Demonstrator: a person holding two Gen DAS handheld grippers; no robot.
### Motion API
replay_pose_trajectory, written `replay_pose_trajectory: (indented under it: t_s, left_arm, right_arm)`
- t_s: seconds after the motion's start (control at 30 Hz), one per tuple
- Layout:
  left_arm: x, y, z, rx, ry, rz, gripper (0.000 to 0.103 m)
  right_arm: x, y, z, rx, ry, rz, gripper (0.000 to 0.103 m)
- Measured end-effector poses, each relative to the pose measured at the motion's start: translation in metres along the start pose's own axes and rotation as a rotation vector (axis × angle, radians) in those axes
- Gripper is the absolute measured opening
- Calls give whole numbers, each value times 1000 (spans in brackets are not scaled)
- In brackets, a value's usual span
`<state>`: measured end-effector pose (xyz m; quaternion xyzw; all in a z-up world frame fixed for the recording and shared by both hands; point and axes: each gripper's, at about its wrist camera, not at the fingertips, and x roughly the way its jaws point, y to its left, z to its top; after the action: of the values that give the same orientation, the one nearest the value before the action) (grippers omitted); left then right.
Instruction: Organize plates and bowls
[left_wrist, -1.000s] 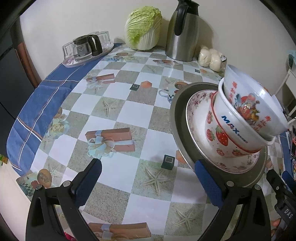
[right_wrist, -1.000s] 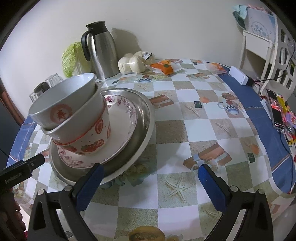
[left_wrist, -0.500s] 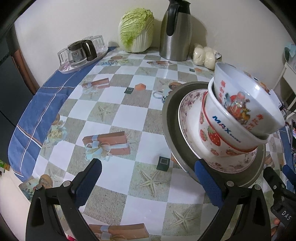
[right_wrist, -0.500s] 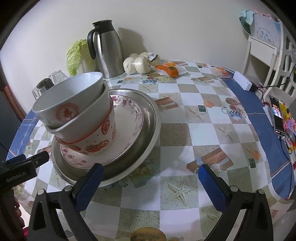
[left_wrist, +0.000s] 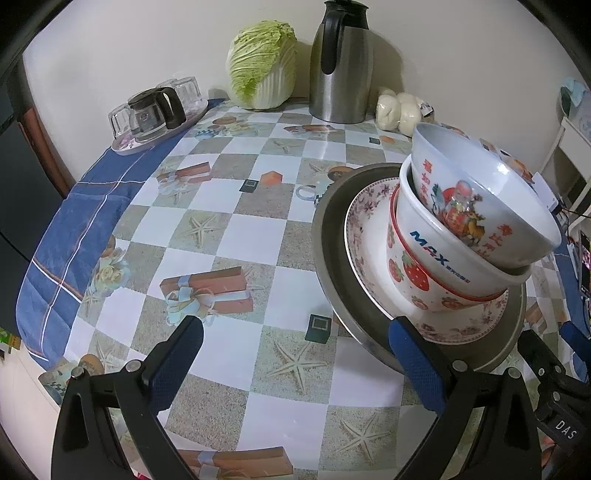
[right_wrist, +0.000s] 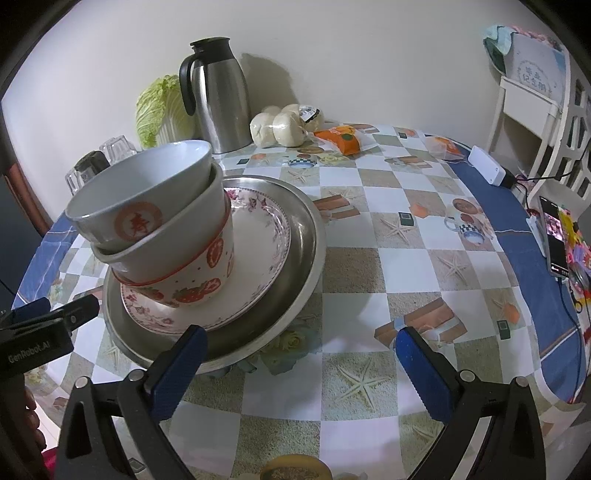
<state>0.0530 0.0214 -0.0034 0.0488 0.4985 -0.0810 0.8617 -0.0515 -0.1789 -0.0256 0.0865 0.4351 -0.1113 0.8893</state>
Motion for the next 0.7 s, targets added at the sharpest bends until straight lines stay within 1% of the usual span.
replay_pose_trajectory:
  t_s: [0.7]
  left_arm:
    - [2, 0, -2, 4, 8, 4, 101]
  right_arm:
    - [0, 2, 0, -11, 1, 2, 103]
